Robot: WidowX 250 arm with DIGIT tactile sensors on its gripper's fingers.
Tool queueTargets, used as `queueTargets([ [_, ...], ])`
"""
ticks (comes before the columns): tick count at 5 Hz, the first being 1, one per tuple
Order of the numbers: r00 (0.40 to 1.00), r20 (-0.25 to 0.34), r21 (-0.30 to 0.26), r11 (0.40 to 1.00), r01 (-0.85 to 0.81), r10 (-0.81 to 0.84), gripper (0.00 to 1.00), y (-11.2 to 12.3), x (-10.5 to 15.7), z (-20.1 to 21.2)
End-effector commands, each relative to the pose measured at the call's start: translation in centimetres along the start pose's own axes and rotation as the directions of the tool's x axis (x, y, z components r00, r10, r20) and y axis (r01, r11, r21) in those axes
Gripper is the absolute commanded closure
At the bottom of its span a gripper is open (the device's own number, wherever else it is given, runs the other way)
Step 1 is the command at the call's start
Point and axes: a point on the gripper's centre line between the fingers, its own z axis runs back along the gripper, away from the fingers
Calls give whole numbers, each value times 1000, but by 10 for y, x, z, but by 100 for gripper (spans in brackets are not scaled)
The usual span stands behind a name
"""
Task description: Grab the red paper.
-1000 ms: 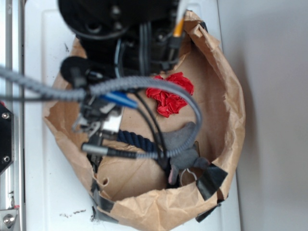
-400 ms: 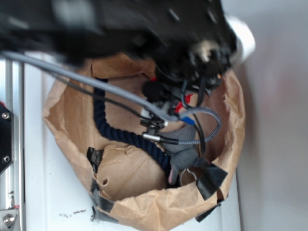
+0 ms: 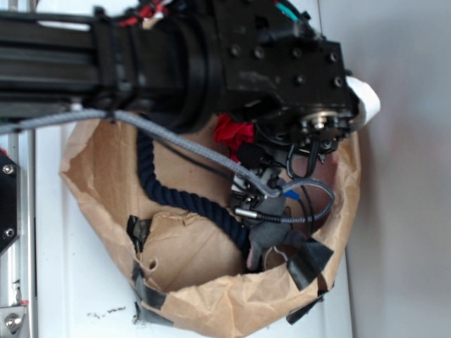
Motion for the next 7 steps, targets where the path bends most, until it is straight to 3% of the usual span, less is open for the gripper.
queueTargets([
  [1, 999, 36, -1, 1000, 22, -21, 0, -4, 5, -2],
  [2, 1000, 1, 7, 1000, 31, -31, 0, -3, 5, -10],
  [3, 999, -46, 21, 999, 28, -27, 100, -6, -2, -21],
  [7, 999, 23, 22, 999, 36, -36, 100, -4, 8, -25],
])
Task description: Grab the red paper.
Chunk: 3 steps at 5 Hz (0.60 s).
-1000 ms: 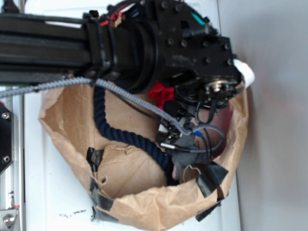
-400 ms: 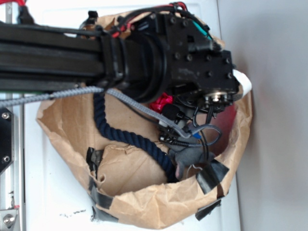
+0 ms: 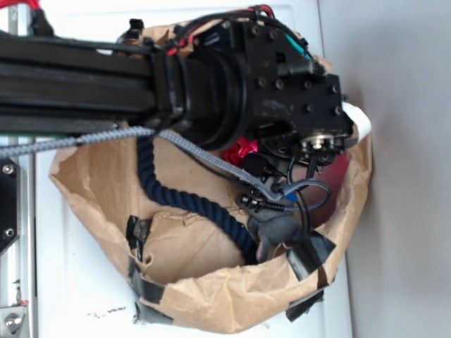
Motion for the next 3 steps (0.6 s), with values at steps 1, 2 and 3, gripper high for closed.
queueTargets([
  [1, 992, 126, -20, 999, 25, -22, 100, -1, -10, 9],
  [2, 973, 232, -41, 999, -5, 14, 100, 5, -27, 15],
  [3, 953, 300, -76, 997, -29, 51, 100, 12, -40, 18],
])
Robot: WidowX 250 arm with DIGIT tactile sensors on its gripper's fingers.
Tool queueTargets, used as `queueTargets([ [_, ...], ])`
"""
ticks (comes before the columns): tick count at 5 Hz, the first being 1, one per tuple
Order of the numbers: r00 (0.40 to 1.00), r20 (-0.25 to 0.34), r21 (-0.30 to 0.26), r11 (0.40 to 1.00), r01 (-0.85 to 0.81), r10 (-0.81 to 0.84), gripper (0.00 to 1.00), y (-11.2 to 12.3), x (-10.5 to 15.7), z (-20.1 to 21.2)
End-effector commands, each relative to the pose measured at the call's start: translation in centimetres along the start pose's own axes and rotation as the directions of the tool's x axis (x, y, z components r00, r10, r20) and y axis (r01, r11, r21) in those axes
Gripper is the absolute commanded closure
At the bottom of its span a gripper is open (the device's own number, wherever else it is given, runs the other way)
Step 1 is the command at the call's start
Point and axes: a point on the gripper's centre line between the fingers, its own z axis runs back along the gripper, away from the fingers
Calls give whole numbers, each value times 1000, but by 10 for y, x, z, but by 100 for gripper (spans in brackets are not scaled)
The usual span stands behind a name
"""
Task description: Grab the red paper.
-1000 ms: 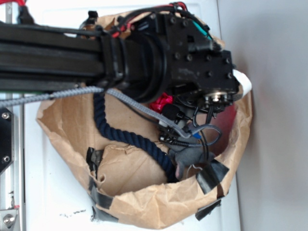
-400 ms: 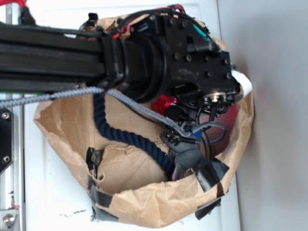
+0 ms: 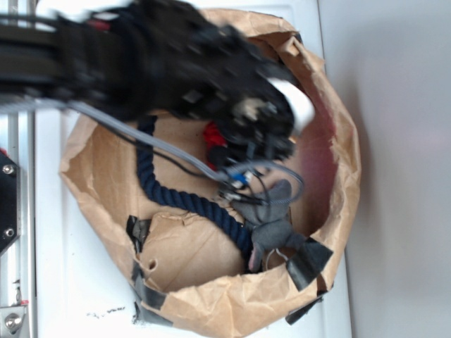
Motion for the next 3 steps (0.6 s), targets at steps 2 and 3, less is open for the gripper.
queueTargets([
  [2, 982, 189, -129, 991, 25, 0, 100, 35, -1, 116],
  [3, 990, 141, -29, 999, 34, -29, 100, 21, 3, 145],
])
